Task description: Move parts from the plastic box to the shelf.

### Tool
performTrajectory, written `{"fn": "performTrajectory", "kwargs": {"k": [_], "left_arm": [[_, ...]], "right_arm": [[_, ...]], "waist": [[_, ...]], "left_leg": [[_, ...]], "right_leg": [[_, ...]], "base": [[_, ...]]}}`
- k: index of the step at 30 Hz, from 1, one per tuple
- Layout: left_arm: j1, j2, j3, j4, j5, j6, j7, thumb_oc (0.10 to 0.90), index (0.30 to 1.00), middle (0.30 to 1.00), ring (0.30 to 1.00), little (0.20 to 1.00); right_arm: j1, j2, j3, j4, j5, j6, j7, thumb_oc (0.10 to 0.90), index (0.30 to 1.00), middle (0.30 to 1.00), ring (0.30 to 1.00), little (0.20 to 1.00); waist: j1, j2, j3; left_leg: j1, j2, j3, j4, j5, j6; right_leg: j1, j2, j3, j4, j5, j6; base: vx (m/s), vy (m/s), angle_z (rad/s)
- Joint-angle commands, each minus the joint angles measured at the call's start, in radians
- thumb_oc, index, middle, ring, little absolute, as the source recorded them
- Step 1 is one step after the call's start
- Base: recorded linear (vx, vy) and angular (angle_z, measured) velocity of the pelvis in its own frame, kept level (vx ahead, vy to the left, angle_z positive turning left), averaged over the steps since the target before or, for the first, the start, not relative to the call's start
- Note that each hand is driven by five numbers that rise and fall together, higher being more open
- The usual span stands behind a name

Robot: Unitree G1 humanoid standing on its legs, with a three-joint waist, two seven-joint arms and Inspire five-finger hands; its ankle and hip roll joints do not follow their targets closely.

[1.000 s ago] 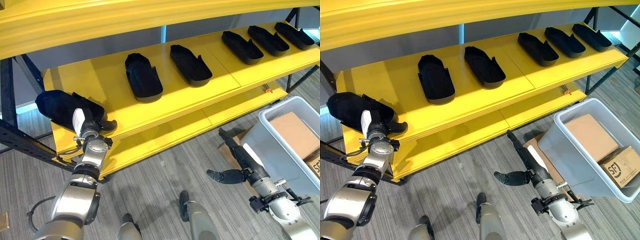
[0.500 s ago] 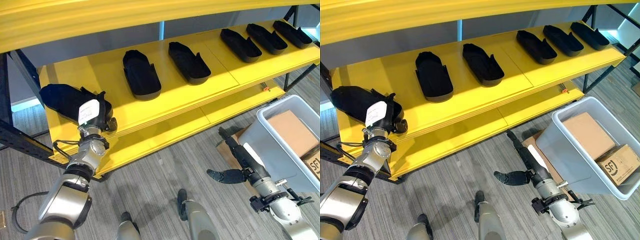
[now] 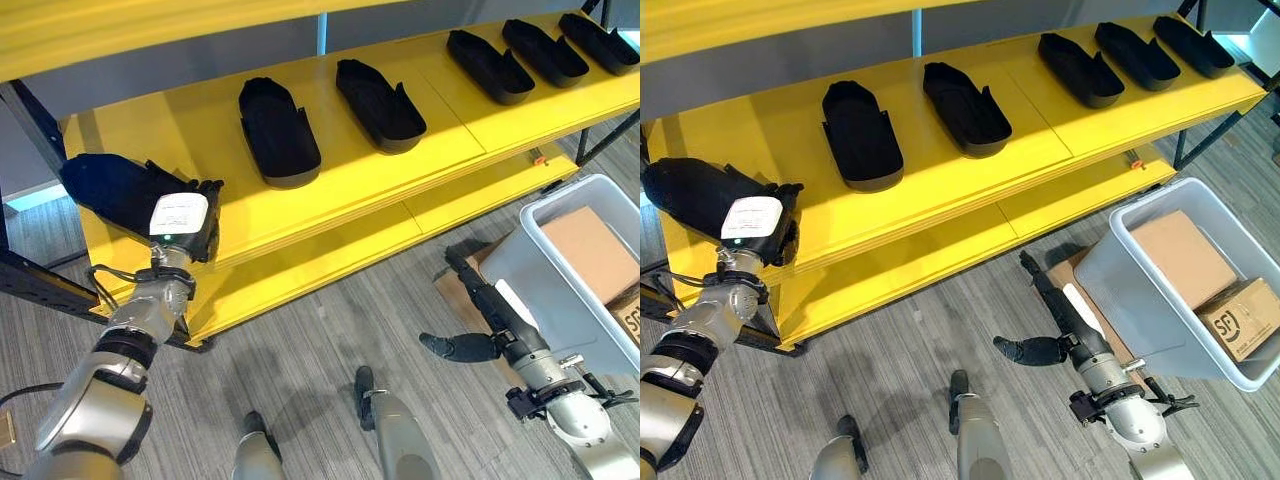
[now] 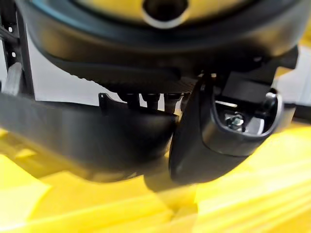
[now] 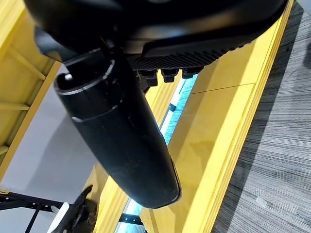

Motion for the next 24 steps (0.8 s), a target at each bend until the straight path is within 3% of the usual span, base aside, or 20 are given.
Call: {"fn": "performTrajectory", "kwargs": {"k": [1, 13, 24], "left_arm": [[0.107, 0.085, 0.03, 0.044, 0.053, 0.036, -0.041, 0.9, 1.0, 1.0, 1.0, 1.0], [0.185, 0.155, -0.011, 0.002, 0.154, -0.014, -0.103, 0.9, 1.0, 1.0, 1.0, 1.0], [0.26, 0.147, 0.006, -0.048, 0.167, -0.044, -0.121, 0.9, 1.0, 1.0, 1.0, 1.0]], "right_arm": [[-0.05, -0.018, -0.103, -0.1, 0.01, -0.113, -0.022, 0.9, 1.0, 1.0, 1.0, 1.0], [-0.039, -0.016, -0.123, -0.101, 0.004, -0.107, -0.008, 0.9, 1.0, 1.0, 1.0, 1.0], [-0.042, -0.011, -0.14, -0.098, -0.002, -0.111, -0.012, 0.9, 1.0, 1.0, 1.0, 1.0]], "waist": [[0.019, -0.031, -0.032], [0.027, -0.024, -0.031], [0.033, -0.017, -0.029]], "left_leg": [[0.005, -0.011, -0.017, 0.032, -0.028, 0.034], [0.003, -0.017, -0.02, 0.03, -0.026, 0.035], [0.003, -0.021, -0.02, 0.036, -0.029, 0.037]], "right_leg": [[0.052, -0.008, 0.064, -0.03, 0.023, 0.053], [0.055, -0.012, 0.066, -0.034, 0.026, 0.052], [0.055, -0.016, 0.066, -0.028, 0.025, 0.051]], "base": [[-0.01, 0.011, 0.03], [0.0, 0.0, 0.0], [0.0, 0.0, 0.0]]}}
